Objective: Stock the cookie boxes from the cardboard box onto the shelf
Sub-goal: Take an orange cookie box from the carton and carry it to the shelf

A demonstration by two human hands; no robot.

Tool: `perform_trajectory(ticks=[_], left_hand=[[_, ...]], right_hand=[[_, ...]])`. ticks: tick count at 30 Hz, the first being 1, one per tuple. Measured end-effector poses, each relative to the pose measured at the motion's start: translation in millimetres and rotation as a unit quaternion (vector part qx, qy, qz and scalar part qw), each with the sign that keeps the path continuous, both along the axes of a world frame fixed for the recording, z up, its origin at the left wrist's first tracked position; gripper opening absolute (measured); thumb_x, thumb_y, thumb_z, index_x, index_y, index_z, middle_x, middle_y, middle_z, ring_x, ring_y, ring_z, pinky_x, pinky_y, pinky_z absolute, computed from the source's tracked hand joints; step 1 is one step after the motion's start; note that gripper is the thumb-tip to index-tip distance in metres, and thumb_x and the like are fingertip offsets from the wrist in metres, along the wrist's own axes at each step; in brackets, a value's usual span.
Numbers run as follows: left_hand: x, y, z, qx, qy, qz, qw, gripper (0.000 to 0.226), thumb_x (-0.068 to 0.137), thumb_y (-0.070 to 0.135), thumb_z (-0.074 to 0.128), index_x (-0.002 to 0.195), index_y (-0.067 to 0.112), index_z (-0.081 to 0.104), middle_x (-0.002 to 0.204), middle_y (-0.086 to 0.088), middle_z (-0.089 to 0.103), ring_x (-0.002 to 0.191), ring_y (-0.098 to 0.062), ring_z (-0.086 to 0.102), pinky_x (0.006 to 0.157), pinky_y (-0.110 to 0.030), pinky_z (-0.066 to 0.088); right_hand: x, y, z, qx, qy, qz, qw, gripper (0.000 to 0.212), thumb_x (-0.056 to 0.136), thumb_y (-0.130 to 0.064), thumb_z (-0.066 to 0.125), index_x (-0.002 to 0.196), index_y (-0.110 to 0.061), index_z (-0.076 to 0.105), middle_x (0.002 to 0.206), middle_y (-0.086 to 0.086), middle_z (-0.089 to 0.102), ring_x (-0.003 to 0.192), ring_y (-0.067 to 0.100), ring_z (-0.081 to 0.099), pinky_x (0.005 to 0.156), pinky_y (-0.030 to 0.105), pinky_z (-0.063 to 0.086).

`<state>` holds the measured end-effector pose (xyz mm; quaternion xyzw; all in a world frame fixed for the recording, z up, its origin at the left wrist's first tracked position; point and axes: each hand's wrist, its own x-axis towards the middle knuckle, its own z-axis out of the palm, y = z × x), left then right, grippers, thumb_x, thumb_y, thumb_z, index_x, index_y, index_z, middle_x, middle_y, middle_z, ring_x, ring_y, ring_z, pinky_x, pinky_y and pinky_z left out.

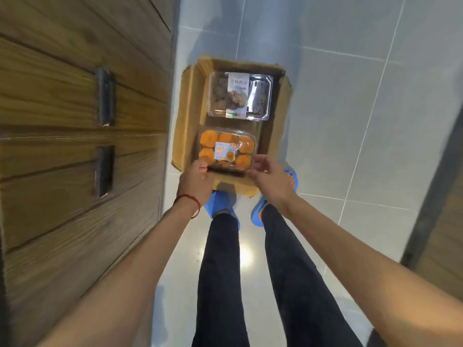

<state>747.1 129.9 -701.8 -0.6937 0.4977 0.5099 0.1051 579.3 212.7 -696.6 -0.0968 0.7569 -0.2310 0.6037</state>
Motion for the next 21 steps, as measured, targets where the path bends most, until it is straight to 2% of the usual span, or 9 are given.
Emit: perform_trajectory(ticks=[2, 5, 7, 10, 12, 14, 16, 19, 21], left_hand=[[0, -4, -43, -0.005, 0.002, -0.004, 1.000, 0.039, 0.090, 0.011, 0.055, 0.128, 0.017, 0.055, 0.125, -0.001, 0.061, 0.113, -0.021, 0.058, 0.093, -0.028, 0.045], [1, -11, -104, -0.020, -0.004, -0.037, 0.999, 0.039, 0.092, 0.018, 0.058, 0.130, 0.015, 0.051, 0.120, -0.002, 0.062, 0.103, -0.023, 0.059, 0.079, -0.025, 0.041], [4, -17, -144, -0.017, -0.015, -0.051, 0.998, 0.053, 0.093, 0.025, 0.060, 0.141, 0.015, 0.040, 0.132, -0.004, 0.055, 0.115, -0.026, 0.055, 0.086, -0.028, 0.042], [10, -24, -194, -0.003, -0.039, -0.061, 0.997, 0.088, 0.089, 0.033, 0.066, 0.156, 0.011, 0.013, 0.160, -0.009, 0.024, 0.144, -0.028, 0.029, 0.116, -0.039, 0.030], [13, -29, -223, 0.005, -0.035, -0.050, 0.998, 0.099, 0.086, 0.039, 0.070, 0.157, 0.011, 0.007, 0.163, -0.007, 0.014, 0.149, -0.026, 0.020, 0.120, -0.039, 0.021], [16, -32, -247, 0.015, -0.014, -0.023, 1.000, 0.099, 0.085, 0.042, 0.071, 0.157, 0.013, 0.010, 0.162, -0.005, 0.020, 0.147, -0.023, 0.025, 0.117, -0.035, 0.024], [20, -34, -266, 0.010, 0.015, 0.002, 1.000, 0.094, 0.082, 0.044, 0.074, 0.155, 0.018, 0.020, 0.155, -0.002, 0.034, 0.140, -0.021, 0.037, 0.110, -0.031, 0.032], [23, -32, -280, -0.020, 0.027, 0.015, 0.999, 0.094, 0.074, 0.049, 0.080, 0.148, 0.020, 0.029, 0.148, -0.001, 0.037, 0.133, -0.018, 0.043, 0.109, -0.028, 0.037], [23, -31, -283, -0.013, 0.028, 0.032, 0.999, 0.098, 0.066, 0.056, 0.082, 0.143, 0.022, 0.031, 0.143, 0.000, 0.044, 0.128, -0.018, 0.049, 0.109, -0.038, 0.043]], right_hand=[[5, -3, -45, -0.004, 0.011, -0.014, 1.000, 0.052, 0.095, -0.020, 0.068, 0.142, -0.017, 0.048, 0.124, -0.003, 0.061, 0.109, 0.012, 0.061, 0.074, 0.011, 0.047], [11, -4, -112, -0.009, 0.035, -0.019, 0.999, 0.059, 0.089, -0.023, 0.071, 0.142, -0.021, 0.046, 0.122, -0.010, 0.058, 0.114, 0.014, 0.058, 0.096, 0.029, 0.050], [15, -5, -155, -0.007, 0.044, -0.019, 0.999, 0.067, 0.086, -0.028, 0.072, 0.145, -0.022, 0.042, 0.128, -0.009, 0.057, 0.120, 0.016, 0.057, 0.106, 0.038, 0.049], [18, -5, -209, 0.000, 0.063, -0.039, 0.997, 0.076, 0.088, -0.026, 0.075, 0.151, -0.015, 0.034, 0.131, -0.007, 0.048, 0.123, 0.011, 0.049, 0.100, 0.019, 0.037], [20, -8, -239, 0.006, 0.068, -0.057, 0.996, 0.088, 0.088, -0.031, 0.077, 0.157, -0.014, 0.025, 0.144, 0.000, 0.046, 0.132, 0.016, 0.045, 0.103, 0.018, 0.032], [25, -10, -261, 0.009, 0.059, -0.070, 0.996, 0.100, 0.082, -0.042, 0.080, 0.159, -0.018, 0.020, 0.154, 0.004, 0.043, 0.141, 0.022, 0.043, 0.118, 0.032, 0.032], [31, -10, -277, 0.010, 0.061, -0.082, 0.995, 0.102, 0.072, -0.052, 0.081, 0.155, -0.025, 0.027, 0.148, 0.002, 0.050, 0.136, 0.022, 0.050, 0.118, 0.043, 0.038], [38, -8, -289, 0.009, 0.093, -0.091, 0.991, 0.104, 0.065, -0.058, 0.082, 0.151, -0.026, 0.033, 0.141, 0.000, 0.055, 0.130, 0.019, 0.054, 0.114, 0.045, 0.044], [41, -9, -289, 0.010, 0.104, -0.088, 0.991, 0.113, 0.059, -0.063, 0.081, 0.152, -0.024, 0.030, 0.144, 0.002, 0.051, 0.134, 0.021, 0.051, 0.114, 0.046, 0.043]])
